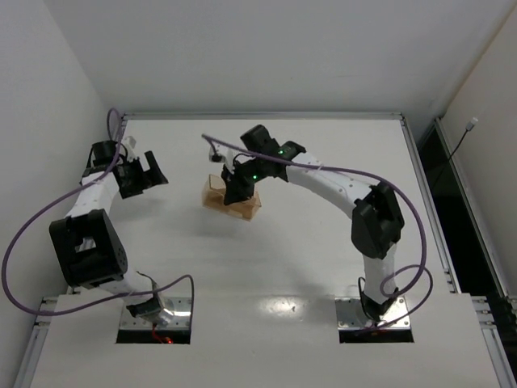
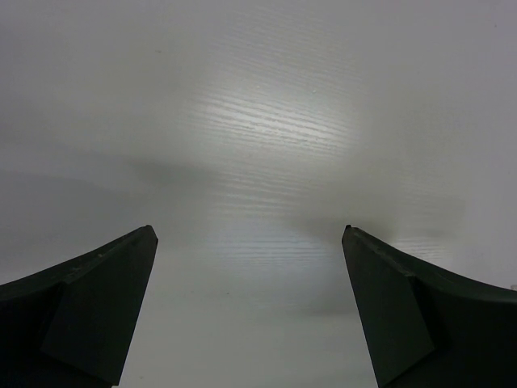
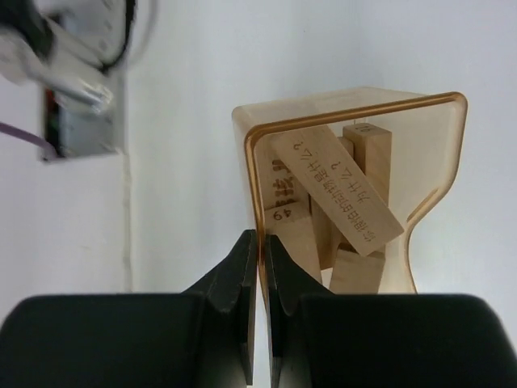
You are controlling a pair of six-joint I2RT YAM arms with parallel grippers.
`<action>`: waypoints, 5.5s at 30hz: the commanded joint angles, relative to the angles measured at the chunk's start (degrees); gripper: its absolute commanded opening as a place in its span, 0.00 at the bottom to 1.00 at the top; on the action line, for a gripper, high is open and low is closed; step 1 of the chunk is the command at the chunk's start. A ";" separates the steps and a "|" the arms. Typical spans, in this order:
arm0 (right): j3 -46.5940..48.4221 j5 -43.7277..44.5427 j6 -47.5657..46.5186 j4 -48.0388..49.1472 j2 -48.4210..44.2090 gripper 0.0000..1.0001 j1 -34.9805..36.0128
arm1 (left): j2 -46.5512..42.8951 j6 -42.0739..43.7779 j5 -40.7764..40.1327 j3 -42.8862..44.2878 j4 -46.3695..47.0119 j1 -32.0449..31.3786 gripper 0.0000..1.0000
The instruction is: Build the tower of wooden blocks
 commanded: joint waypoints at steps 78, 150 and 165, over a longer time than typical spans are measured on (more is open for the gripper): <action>-19.69 -22.89 57.39 42.38 -3.69 0.00 -16.71 | 1.92 5.15 6.42 1.33 -2.18 5.18 1.00; -26.07 20.92 -26.70 0.18 -13.38 0.35 -16.38 | 0.69 3.83 3.35 3.69 2.13 -6.15 1.00; -19.12 19.88 -27.93 -2.46 -3.00 0.36 -9.60 | 0.78 5.51 2.29 3.69 1.08 -6.77 1.00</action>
